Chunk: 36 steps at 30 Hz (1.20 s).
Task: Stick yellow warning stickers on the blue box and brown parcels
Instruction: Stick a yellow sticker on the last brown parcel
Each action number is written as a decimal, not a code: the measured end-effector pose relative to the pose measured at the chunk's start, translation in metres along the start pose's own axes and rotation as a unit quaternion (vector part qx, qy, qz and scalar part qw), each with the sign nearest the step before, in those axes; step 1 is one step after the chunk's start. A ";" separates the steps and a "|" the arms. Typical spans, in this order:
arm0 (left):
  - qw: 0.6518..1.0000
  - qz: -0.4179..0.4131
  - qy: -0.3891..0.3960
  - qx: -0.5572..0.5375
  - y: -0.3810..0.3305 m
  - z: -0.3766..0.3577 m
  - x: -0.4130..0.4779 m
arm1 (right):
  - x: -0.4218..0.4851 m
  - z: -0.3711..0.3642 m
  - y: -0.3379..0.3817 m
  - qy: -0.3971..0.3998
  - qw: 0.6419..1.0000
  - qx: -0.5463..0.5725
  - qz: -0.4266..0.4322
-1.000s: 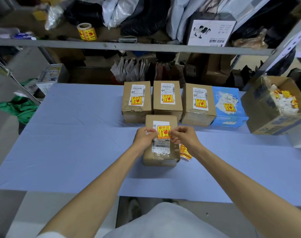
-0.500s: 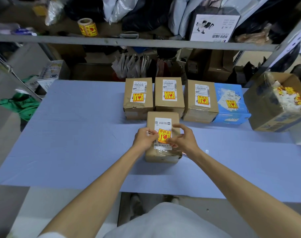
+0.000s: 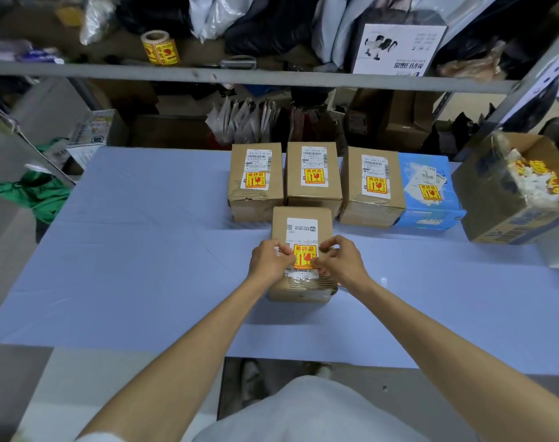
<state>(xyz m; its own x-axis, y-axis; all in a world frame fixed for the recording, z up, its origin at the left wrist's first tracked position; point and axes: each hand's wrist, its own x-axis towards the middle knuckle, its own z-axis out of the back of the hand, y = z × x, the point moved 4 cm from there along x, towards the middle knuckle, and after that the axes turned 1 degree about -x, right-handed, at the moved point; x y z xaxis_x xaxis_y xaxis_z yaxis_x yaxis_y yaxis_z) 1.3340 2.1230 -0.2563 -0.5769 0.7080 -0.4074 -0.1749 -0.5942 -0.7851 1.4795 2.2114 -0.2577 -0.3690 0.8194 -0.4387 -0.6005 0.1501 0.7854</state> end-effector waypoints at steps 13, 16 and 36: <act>0.991 -0.049 -0.032 0.123 0.001 -0.003 -0.004 | -0.003 -0.006 0.008 -0.037 0.991 -0.115 0.063; 0.983 -0.070 -0.040 0.165 -0.001 -0.002 -0.006 | -0.003 -0.006 0.011 -0.042 0.982 -0.166 0.078; 0.982 -0.113 -0.008 0.149 -0.005 0.002 0.007 | -0.006 -0.011 0.013 -0.026 0.873 -0.376 0.310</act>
<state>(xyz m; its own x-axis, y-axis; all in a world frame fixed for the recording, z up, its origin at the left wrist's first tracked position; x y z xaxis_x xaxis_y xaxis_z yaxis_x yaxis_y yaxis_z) 1.3289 2.1307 -0.2540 -0.5092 0.8296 -0.2292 -0.5247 -0.5103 -0.6814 1.4658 2.2024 -0.2498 -0.7677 0.6407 0.0045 -0.5994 -0.7207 0.3484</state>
